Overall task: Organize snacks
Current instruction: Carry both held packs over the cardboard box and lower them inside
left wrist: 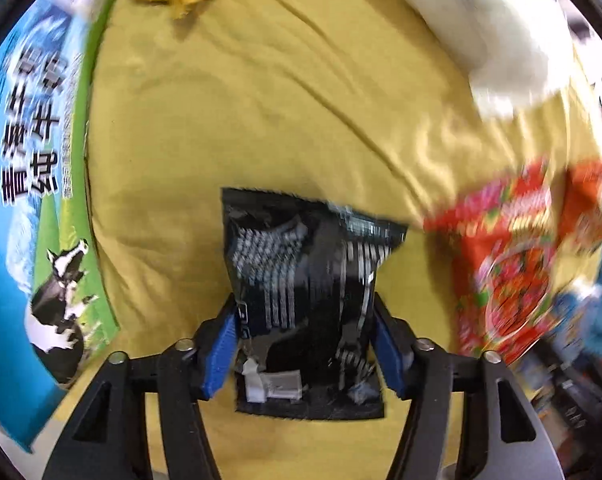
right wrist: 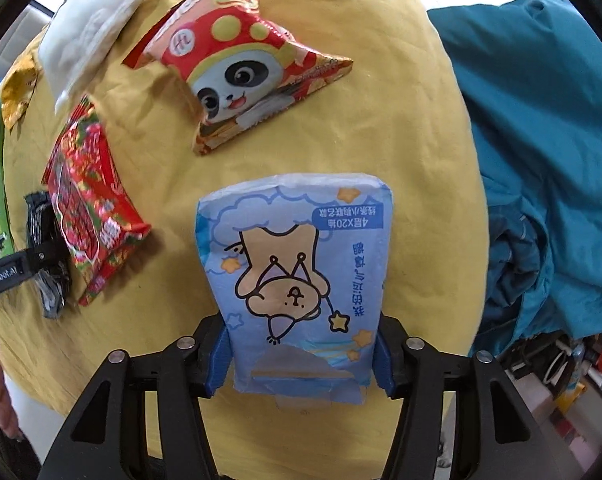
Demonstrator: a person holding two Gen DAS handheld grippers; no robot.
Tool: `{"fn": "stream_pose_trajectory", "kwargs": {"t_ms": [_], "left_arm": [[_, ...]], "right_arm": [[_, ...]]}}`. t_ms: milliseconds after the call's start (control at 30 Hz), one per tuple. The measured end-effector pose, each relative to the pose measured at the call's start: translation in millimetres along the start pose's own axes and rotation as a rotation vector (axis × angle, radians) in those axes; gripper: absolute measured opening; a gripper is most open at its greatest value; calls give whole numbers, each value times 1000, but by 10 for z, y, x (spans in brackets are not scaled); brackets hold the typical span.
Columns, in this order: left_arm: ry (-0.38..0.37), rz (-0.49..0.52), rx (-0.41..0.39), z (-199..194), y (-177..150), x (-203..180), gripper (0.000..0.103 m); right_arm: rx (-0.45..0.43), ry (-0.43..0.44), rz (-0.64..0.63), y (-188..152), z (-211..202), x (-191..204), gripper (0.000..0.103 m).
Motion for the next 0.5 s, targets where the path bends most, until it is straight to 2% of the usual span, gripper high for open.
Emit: {"fn": "stream_pose_trajectory", "kwargs": {"t_ms": [67, 100, 133, 167, 333, 433, 500], "left_arm": [[-4, -5, -14, -28, 117, 74, 57], [11, 0, -21, -50, 106, 45, 53], [25, 10, -29, 32, 3, 97, 53], [32, 18, -34, 69, -238, 49, 52], [61, 42, -52, -40, -373, -42, 51], [57, 66, -71, -228, -406, -146, 51], [41, 81, -72, -227, -543, -148, 51]], "right_arm": [[7, 8, 14, 0, 42, -21, 61], [8, 4, 15, 4, 32, -13, 60], [4, 2, 17, -2, 35, -19, 59], [-1, -1, 19, -10, 33, -28, 57], [-30, -5, 24, -41, -66, -46, 44], [-43, 13, 41, -75, -160, -55, 43], [-50, 34, 53, -103, -238, -47, 42]]}}
Point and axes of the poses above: each gripper's, at about its wrist camera, not at the fingertips, and z roughly the way its jaws point, x to its left, y to its top, the point moved 9 cm from there along z, roughly the way its jaws point, and after that the axes turned 15 degrees about -y, right-handed, at the moved point
